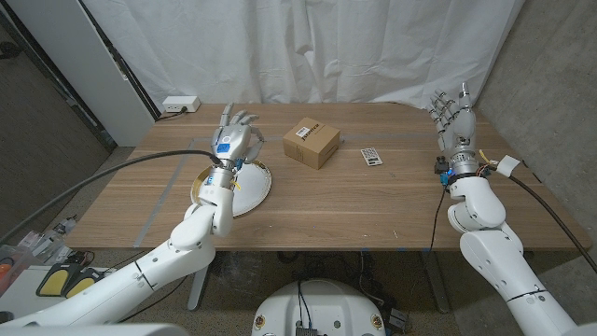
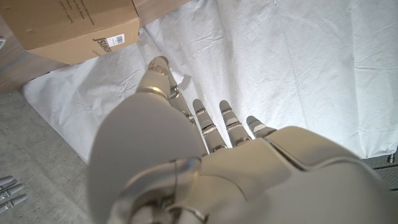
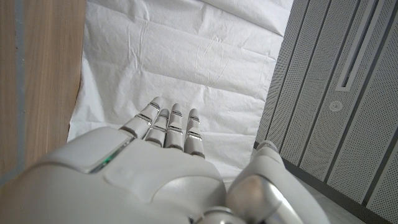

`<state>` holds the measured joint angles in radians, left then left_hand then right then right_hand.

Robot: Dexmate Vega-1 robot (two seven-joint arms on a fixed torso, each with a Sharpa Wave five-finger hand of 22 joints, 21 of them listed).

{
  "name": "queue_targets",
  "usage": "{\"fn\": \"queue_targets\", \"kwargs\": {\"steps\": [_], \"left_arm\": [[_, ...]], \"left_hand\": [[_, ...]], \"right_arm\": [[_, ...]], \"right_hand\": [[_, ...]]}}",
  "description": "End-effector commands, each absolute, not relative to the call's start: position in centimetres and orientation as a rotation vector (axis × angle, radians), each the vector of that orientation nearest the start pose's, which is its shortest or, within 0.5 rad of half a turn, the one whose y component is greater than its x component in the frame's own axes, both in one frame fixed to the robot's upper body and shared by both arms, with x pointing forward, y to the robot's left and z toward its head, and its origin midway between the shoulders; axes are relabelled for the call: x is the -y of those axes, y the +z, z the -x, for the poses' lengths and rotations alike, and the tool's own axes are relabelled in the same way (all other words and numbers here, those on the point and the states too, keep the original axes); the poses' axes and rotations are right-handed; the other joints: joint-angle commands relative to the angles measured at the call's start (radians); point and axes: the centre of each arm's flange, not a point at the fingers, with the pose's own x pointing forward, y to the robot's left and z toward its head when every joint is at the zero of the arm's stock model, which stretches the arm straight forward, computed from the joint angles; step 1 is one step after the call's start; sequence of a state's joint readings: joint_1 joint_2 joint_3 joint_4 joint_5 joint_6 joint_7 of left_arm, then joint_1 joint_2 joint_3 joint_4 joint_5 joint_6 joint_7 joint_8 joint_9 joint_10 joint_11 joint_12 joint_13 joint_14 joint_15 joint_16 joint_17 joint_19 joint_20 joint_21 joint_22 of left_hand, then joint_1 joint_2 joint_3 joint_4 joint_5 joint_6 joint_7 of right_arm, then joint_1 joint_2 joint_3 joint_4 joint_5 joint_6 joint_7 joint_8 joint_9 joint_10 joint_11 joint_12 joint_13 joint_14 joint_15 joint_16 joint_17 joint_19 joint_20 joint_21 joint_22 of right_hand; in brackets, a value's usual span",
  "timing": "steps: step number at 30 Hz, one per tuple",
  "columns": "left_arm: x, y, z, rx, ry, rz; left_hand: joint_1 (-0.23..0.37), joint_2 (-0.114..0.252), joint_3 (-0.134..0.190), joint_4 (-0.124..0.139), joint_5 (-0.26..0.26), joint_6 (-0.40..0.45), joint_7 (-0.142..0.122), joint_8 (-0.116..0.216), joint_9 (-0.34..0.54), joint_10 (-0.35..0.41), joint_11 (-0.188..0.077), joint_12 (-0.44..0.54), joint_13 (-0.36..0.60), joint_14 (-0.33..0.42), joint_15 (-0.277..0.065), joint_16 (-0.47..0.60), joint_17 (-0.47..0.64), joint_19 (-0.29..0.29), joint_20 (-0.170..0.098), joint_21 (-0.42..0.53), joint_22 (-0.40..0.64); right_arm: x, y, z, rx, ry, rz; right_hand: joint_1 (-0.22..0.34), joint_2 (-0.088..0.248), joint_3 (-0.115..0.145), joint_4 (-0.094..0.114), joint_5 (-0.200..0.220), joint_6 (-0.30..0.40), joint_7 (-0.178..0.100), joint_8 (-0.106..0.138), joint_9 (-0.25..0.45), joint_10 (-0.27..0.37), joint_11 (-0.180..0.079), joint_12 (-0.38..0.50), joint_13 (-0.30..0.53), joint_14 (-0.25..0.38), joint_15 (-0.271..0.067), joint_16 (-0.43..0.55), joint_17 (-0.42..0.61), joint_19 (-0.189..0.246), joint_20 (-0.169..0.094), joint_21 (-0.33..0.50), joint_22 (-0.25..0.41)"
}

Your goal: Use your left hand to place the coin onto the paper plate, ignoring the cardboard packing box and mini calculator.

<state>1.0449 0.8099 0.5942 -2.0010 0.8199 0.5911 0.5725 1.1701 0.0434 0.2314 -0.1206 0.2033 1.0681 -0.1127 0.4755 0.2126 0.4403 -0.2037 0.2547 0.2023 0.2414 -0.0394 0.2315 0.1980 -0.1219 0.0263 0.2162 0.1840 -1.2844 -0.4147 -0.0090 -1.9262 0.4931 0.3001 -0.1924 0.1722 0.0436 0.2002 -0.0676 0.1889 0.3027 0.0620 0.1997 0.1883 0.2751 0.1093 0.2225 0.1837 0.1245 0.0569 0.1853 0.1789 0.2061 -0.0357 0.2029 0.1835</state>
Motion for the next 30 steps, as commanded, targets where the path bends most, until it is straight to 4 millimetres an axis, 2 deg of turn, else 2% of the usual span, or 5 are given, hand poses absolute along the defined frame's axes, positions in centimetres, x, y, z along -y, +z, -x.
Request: {"fn": "queue_targets", "kwargs": {"steps": [1, 30], "left_arm": [[-24.4, -1.5, -51.3, 0.816, 0.678, -1.397], [-27.3, -1.7, -51.9, 0.742, 0.741, -1.39]], "left_hand": [[-0.004, -0.007, 0.012, -0.001, 0.005, 0.127, 0.063, 0.12, 0.042, 0.001, 0.0, -0.007, 0.006, 0.008, -0.127, -0.004, 0.002, 0.002, 0.0, -0.001, 0.001], [-0.01, -0.007, 0.019, 0.001, 0.005, 0.118, 0.058, 0.134, 0.049, 0.001, 0.003, -0.015, 0.007, 0.007, -0.126, -0.011, 0.004, 0.005, 0.005, -0.002, 0.001]], "right_arm": [[31.8, 0.3, -50.1, 0.885, -0.014, -0.166], [31.4, 0.7, -51.0, 0.872, -0.006, -0.163]], "right_hand": [[-0.002, 0.01, -0.002, 0.003, 0.003, 0.007, 0.002, -0.001, 0.003, 0.007, 0.0, 0.001, 0.006, 0.007, 0.001, 0.0, 0.004, 0.008, 0.002, 0.0, 0.002], [-0.001, 0.011, -0.003, 0.002, 0.003, 0.007, 0.001, -0.002, 0.003, 0.009, 0.001, 0.001, 0.006, 0.008, 0.001, 0.0, 0.004, 0.008, 0.003, 0.0, 0.002]]}}
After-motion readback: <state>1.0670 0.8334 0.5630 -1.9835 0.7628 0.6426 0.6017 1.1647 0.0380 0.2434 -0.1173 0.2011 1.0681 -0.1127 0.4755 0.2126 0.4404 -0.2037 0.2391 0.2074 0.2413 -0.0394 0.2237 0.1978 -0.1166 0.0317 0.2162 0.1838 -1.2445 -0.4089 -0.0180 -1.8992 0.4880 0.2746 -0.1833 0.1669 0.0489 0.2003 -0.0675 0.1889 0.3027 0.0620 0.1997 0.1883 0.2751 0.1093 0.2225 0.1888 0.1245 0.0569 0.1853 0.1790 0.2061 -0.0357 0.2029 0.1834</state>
